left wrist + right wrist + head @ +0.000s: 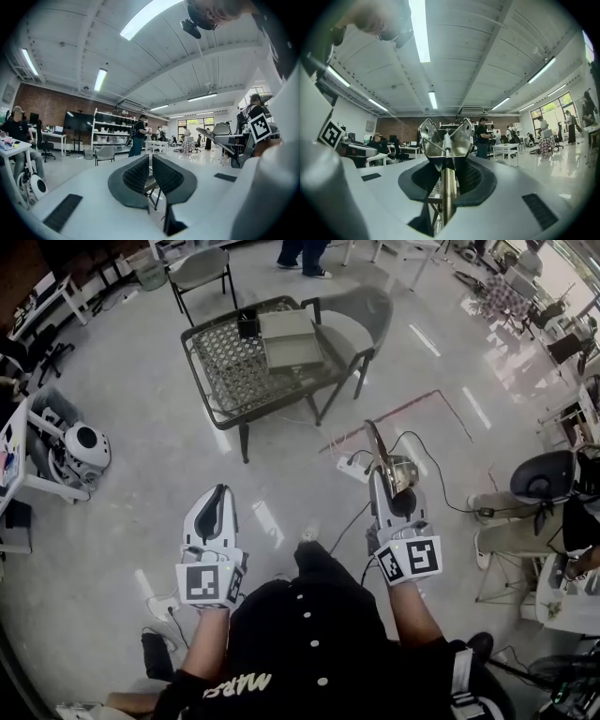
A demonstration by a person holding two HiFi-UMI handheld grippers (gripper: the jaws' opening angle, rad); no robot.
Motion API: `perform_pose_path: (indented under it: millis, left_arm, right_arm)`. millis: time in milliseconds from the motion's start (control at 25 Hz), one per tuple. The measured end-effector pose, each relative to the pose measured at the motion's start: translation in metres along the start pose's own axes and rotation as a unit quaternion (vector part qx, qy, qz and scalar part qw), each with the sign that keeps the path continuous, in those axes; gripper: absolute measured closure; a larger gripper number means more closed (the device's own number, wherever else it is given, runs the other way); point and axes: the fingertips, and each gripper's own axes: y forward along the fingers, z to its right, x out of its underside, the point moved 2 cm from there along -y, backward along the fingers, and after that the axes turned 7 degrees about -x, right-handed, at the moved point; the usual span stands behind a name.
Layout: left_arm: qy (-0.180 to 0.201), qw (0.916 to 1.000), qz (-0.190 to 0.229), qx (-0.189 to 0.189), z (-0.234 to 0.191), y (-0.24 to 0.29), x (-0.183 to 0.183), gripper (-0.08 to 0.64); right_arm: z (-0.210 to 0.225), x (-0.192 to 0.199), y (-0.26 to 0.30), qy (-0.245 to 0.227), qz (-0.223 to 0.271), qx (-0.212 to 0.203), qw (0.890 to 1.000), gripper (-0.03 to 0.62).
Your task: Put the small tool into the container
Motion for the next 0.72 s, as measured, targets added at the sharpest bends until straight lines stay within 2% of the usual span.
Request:
perform_pose_path:
  millis: [360,720]
  left_arm:
    - [0.006,0.9999,0.001,-0.015,-0.003,0.09,-0.021,0.518]
    - [0.004,0.9992,-0.001,-0.039,-0.001,0.162,-0.023,0.518]
  right_arm:
    - [0.063,-0.004,0.074,0.003,-0.001,-0.009,1.0,0.488]
    - [0.121,0.0,0.133,0.004,-0.003,-0.024,1.0,0.488]
